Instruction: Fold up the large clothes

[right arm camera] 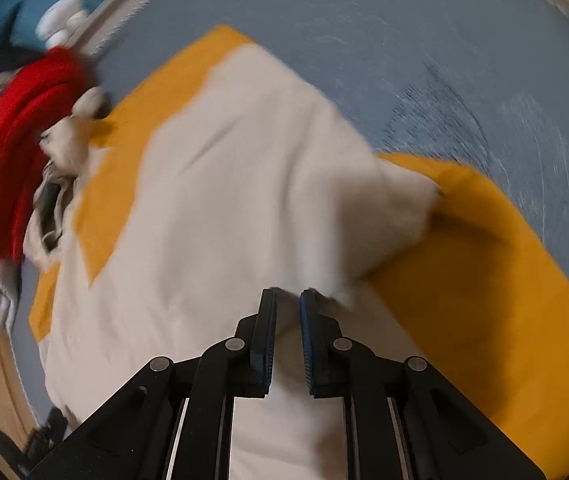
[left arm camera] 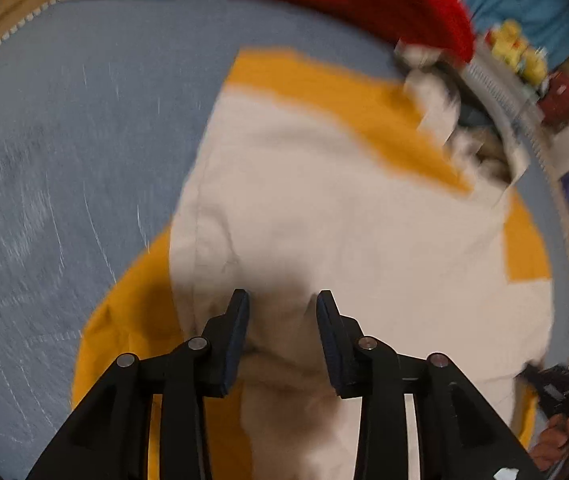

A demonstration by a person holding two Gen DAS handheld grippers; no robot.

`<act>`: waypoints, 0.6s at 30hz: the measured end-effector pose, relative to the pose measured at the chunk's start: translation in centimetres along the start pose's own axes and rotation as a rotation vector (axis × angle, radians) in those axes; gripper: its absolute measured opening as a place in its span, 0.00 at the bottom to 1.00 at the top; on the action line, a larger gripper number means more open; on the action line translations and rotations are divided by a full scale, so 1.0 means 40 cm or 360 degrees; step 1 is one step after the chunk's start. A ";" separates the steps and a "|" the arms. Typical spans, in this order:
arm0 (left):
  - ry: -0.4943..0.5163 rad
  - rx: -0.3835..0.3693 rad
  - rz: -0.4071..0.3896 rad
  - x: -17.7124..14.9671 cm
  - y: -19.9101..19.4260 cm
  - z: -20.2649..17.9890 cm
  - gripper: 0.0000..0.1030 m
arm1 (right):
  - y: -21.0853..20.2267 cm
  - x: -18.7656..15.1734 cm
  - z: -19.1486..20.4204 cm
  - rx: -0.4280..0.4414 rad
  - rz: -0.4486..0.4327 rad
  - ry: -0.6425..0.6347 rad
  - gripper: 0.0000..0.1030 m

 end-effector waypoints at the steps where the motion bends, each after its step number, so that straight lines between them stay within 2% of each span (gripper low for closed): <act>1: -0.0007 0.0008 -0.0013 -0.003 -0.002 -0.002 0.30 | -0.018 -0.002 0.009 -0.0048 -0.0041 -0.0043 0.13; 5: 0.0149 0.0044 -0.0164 0.014 -0.071 -0.056 0.31 | -0.112 -0.005 0.049 -0.0013 -0.0240 -0.0183 0.13; 10: 0.0349 0.0099 -0.0302 0.016 -0.131 -0.127 0.31 | -0.211 -0.041 0.141 -0.0005 -0.0488 -0.0531 0.14; 18: 0.0562 0.0091 -0.0461 0.024 -0.177 -0.239 0.31 | -0.298 -0.118 0.163 -0.0018 -0.0599 -0.0859 0.14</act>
Point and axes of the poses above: each gripper's, at about its wrist camera, not at the fingertips, and y roughly the way its jaws point, z to its left, x to its top, the point moved 3 cm from there along y, roughly the way its jaws point, and after that the axes turned 15 degrees about y, right-handed, at the moved point
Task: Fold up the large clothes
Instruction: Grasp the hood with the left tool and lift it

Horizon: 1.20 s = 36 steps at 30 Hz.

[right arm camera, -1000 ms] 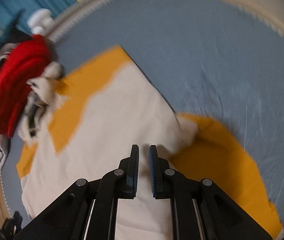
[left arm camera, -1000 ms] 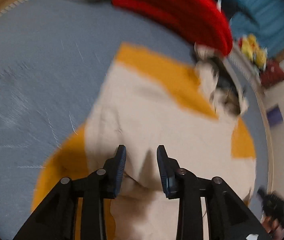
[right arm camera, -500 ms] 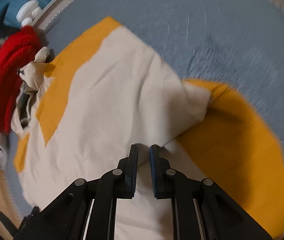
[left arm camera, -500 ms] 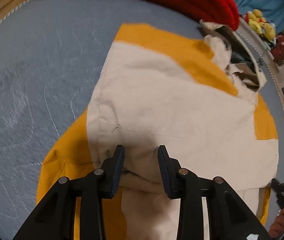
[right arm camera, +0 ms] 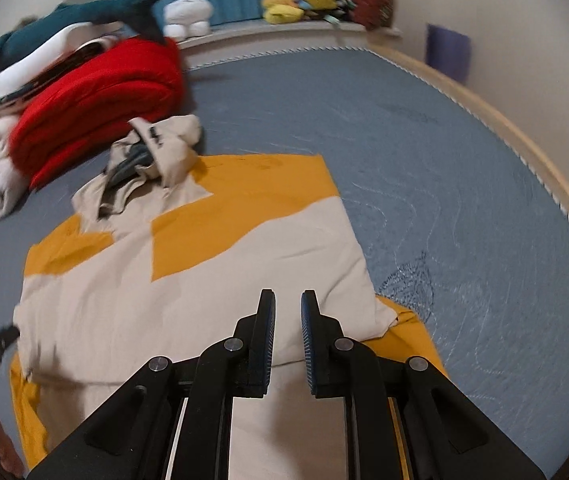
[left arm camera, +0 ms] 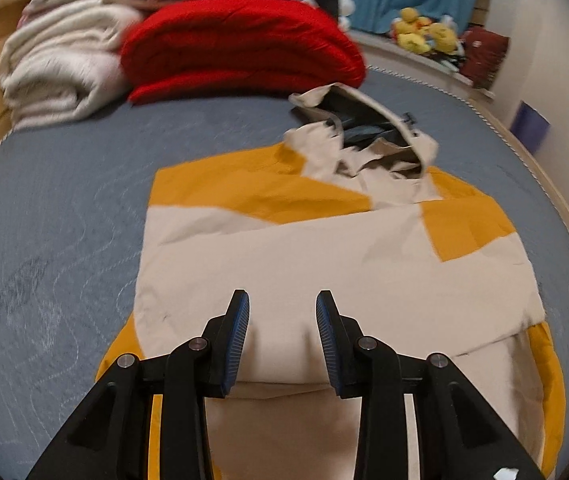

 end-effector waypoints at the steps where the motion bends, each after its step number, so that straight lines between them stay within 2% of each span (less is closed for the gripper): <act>1: 0.0014 -0.0003 -0.0019 0.004 -0.006 -0.007 0.31 | -0.007 -0.006 0.000 -0.0003 -0.0008 -0.0030 0.14; 12: 0.0132 -0.0001 -0.0147 0.051 -0.046 -0.041 0.31 | -0.054 -0.015 -0.007 0.0010 -0.0045 -0.0171 0.15; 14: 0.0145 0.0010 -0.0168 0.065 -0.060 -0.031 0.28 | -0.055 -0.014 -0.012 0.0016 -0.0034 -0.0180 0.16; 20: 0.0022 0.0004 -0.0211 0.153 -0.070 0.019 0.25 | -0.058 0.008 -0.033 0.0026 -0.0017 -0.0184 0.17; 24: -0.0002 -0.0034 -0.0196 0.287 0.016 0.046 0.24 | -0.054 0.017 -0.054 0.0015 0.0002 -0.0178 0.17; 28: -0.0129 -0.0149 -0.0110 0.441 0.167 0.079 0.22 | -0.036 0.028 -0.069 0.0016 0.0032 -0.0177 0.17; 30: -0.0136 -0.0139 -0.0067 0.505 0.241 0.088 0.22 | -0.025 0.039 -0.077 0.0019 0.0033 -0.0153 0.16; 36: -0.0195 -0.0208 0.0059 0.640 0.458 0.103 0.22 | 0.009 0.050 -0.075 0.0022 0.0068 -0.0120 0.12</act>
Point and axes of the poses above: each gripper's, at about its wrist camera, not at the fingertips, and y roughly the way its jaws point, z to its left, x to its top, the point moved 3 cm from there along y, roughly the way its jaws point, and after that the axes turned 15 degrees about y, right-handed, at the moved point
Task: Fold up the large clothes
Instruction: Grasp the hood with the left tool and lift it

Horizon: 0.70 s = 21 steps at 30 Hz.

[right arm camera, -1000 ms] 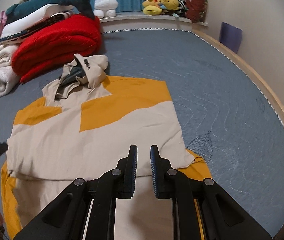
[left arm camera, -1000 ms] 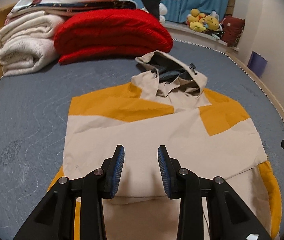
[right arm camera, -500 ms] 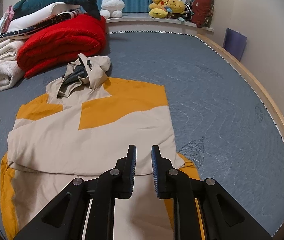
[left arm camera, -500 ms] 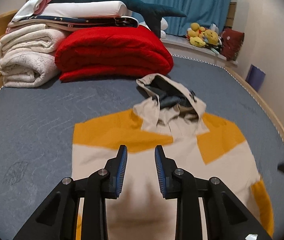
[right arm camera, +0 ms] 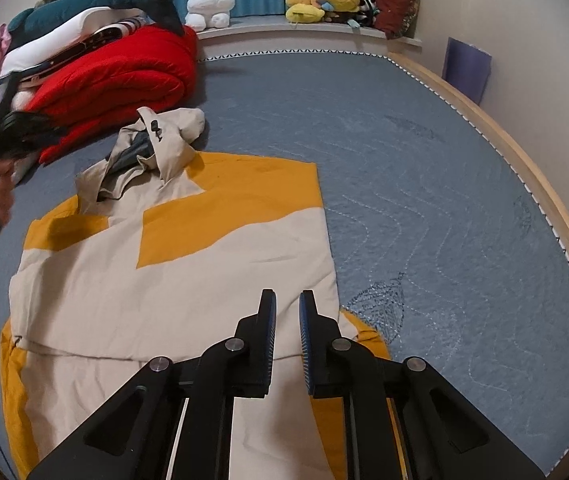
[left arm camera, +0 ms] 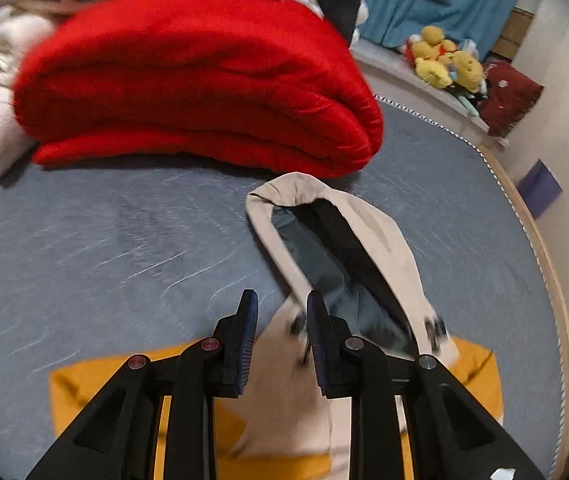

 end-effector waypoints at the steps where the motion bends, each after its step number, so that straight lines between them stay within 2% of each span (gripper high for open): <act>1: -0.0027 -0.0009 0.0024 0.017 0.033 0.007 0.22 | 0.007 0.000 0.003 0.0002 0.0013 -0.0004 0.12; 7: -0.0133 -0.0063 0.0207 0.058 0.207 0.030 0.33 | 0.052 -0.004 0.017 -0.0010 0.0070 0.0005 0.15; 13: -0.0278 -0.0093 0.0282 0.072 0.308 0.067 0.33 | 0.079 -0.010 0.037 -0.0015 0.0100 -0.0027 0.19; 16: -0.0290 -0.0083 0.0335 0.070 0.340 0.070 0.32 | 0.084 -0.011 0.046 -0.0017 0.0097 -0.0051 0.20; 18: -0.0270 -0.0079 0.0351 0.071 0.350 0.063 0.22 | 0.089 -0.012 0.048 -0.0010 0.0107 -0.0045 0.20; 19: -0.0254 -0.0079 0.0339 0.074 0.345 0.057 0.09 | 0.093 -0.011 0.047 -0.0011 0.0114 -0.0036 0.20; 21: -0.0206 -0.0084 0.0299 0.082 0.323 0.039 0.05 | 0.098 -0.011 0.039 -0.0024 0.0123 -0.0020 0.20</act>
Point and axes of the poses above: each gripper's, at about its wrist camera, not at the fingertips, and y roughly the way its jaws point, z to its left, x to its top, the point moved 3 cm from there along y, roughly the way its jaws point, and after that the axes turned 15 degrees about y, right-handed, at the moved point
